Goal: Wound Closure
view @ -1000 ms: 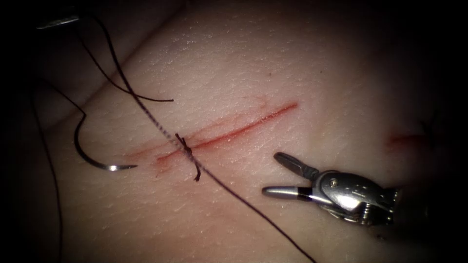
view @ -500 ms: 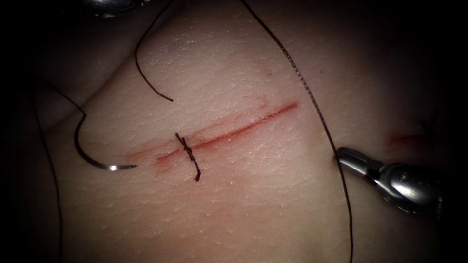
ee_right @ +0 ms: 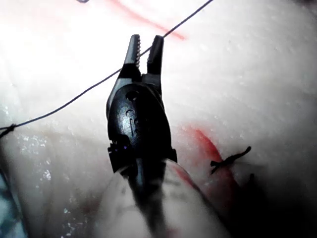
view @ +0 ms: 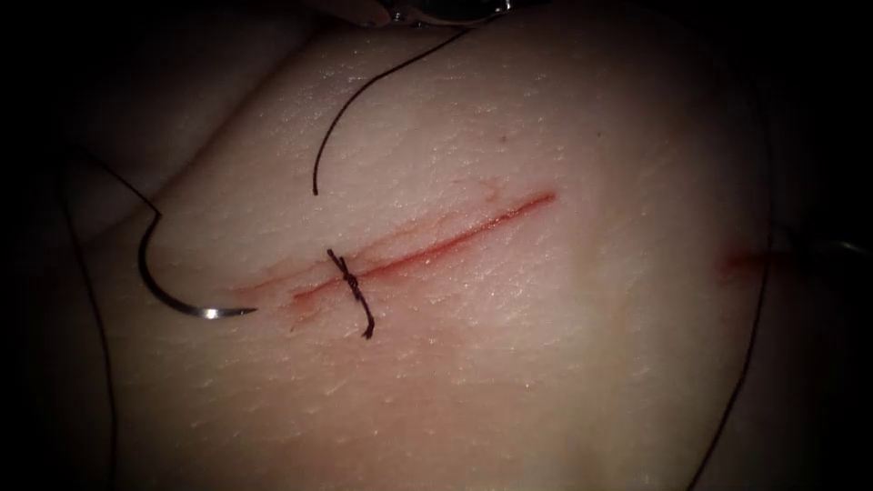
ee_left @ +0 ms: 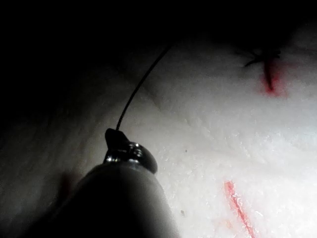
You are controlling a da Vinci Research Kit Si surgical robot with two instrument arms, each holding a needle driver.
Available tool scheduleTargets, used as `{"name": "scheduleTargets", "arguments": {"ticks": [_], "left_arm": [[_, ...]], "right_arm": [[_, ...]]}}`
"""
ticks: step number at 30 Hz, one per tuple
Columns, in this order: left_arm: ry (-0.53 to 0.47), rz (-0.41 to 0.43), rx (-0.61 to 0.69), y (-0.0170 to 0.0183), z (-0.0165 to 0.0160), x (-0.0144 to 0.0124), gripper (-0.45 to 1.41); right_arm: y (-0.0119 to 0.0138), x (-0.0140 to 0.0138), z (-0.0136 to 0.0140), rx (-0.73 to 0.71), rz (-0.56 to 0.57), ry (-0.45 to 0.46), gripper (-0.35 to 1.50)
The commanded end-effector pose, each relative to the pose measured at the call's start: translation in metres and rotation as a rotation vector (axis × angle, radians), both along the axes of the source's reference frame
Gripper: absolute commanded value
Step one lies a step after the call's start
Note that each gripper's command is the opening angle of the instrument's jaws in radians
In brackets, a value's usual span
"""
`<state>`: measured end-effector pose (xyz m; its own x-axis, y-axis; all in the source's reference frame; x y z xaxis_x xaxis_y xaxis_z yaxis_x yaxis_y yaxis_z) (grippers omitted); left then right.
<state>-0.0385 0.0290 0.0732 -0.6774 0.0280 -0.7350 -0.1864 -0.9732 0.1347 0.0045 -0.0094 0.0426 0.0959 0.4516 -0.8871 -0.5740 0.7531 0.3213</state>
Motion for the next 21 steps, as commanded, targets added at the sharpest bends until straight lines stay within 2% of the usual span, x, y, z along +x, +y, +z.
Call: {"name": "scheduleTargets", "arguments": {"ticks": [1, 7, 11, 12, 13, 16, 21], "left_arm": [[0.003, 0.007, 0.004, 0.0001, 0.0013, -0.0013, -0.45], [0.045, 0.068, 0.025, -0.0006, 0.0057, -0.0046, -0.45], [0.072, 0.123, 0.050, -0.0015, 0.0078, -0.0049, -0.45], [0.079, 0.126, 0.097, -0.0017, 0.0085, -0.0045, -0.08], [0.077, 0.120, 0.128, -0.0018, 0.0088, -0.0044, 0.51], [0.050, 0.103, 0.184, -0.0017, 0.0092, -0.0038, 0.83], [-0.017, 0.050, 0.280, -0.0015, 0.0081, -0.0033, 1.14]], "right_arm": [[-0.0011, 0.0011, 0.0002, 0.001, -0.004, 0.008, 0.26], [-0.0019, 0.0022, 0.0008, -0.012, -0.010, 0.020, 0.29], [-0.0023, 0.0034, 0.0012, -0.013, -0.023, 0.020, 0.31], [-0.0026, 0.0043, 0.0014, -0.013, -0.030, 0.018, 0.32], [-0.0028, 0.0048, 0.0016, -0.013, -0.034, 0.018, 0.34], [-0.0032, 0.0066, 0.0022, -0.018, -0.057, 0.018, 0.39], [-0.0038, 0.0094, 0.0034, -0.011, -0.088, 0.023, 0.43]]}}
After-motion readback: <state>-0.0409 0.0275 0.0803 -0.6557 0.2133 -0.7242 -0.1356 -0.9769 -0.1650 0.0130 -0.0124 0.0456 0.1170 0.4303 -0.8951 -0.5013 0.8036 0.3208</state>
